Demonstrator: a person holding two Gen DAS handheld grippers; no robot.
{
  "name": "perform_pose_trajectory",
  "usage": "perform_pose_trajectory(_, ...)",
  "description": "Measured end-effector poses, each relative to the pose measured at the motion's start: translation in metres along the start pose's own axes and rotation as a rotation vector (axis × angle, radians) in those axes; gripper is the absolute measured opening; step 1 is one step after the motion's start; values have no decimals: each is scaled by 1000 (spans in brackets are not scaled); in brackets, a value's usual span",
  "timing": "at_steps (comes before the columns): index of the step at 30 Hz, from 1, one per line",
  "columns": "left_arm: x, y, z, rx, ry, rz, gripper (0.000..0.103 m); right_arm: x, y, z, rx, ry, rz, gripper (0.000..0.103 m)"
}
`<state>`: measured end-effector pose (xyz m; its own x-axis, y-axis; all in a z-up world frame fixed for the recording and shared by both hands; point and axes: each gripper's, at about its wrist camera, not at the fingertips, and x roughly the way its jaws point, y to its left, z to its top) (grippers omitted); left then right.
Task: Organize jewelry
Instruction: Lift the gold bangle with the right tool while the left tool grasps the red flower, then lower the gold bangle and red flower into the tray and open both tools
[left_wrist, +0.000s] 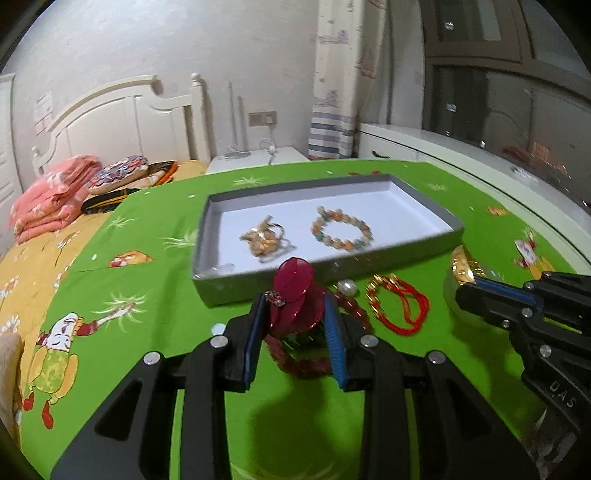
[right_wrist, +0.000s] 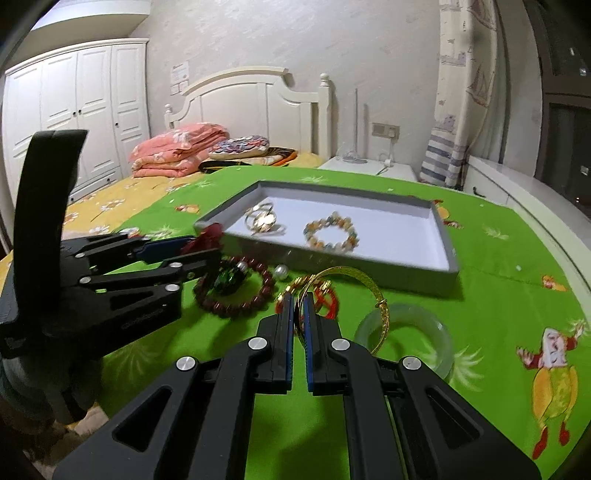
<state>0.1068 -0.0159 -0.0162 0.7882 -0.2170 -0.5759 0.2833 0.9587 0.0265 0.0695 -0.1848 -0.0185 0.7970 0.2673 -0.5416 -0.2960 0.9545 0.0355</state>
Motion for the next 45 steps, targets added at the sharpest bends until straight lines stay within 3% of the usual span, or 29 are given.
perform_pose_trajectory(14, 10, 9, 40, -15, -36, 51, 31, 31, -13, 46, 13, 9, -59, 6)
perform_pose_trajectory(42, 118, 36, 112, -9, 97, 145, 31, 138, -57, 95, 130, 202, -174, 6)
perform_pose_trajectory(43, 120, 35, 113, -5, 98, 152, 32, 139, -57, 95, 131, 202, -178, 6)
perform_pose_trajectory(44, 121, 35, 113, -2, 100, 156, 38, 139, -58, 96, 135, 202, -181, 7)
perform_pose_trajectory(45, 121, 35, 112, -2, 98, 162, 53, 140, -60, 96, 144, 200, -181, 7)
